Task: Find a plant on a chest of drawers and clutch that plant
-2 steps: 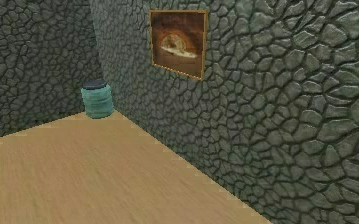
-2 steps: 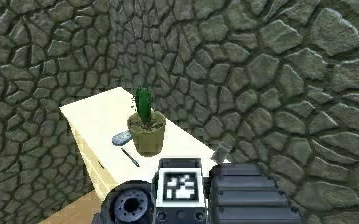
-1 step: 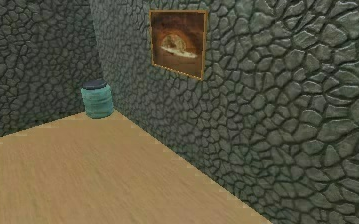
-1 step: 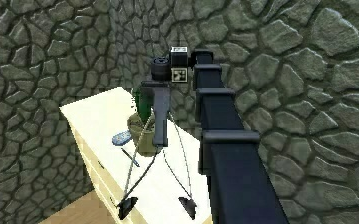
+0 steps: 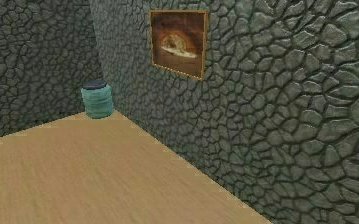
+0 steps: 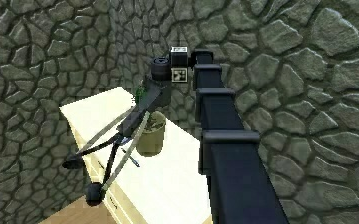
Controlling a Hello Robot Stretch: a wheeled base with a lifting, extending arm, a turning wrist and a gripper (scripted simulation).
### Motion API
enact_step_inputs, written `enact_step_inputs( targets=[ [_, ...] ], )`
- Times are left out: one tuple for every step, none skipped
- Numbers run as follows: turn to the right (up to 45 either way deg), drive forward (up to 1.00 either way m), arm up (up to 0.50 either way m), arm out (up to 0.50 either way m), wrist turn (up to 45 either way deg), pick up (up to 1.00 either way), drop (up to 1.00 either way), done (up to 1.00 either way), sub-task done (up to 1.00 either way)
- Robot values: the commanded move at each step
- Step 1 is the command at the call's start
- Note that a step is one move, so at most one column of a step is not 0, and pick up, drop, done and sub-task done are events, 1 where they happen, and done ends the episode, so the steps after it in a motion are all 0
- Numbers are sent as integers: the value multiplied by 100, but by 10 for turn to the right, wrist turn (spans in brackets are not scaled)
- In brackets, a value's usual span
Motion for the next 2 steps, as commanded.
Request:
enact_step_inputs(
  targets=[
    [0,0,0,0,450,0,0,0,0],
    [0,0,0,0,450,0,0,0,0]
  ],
)
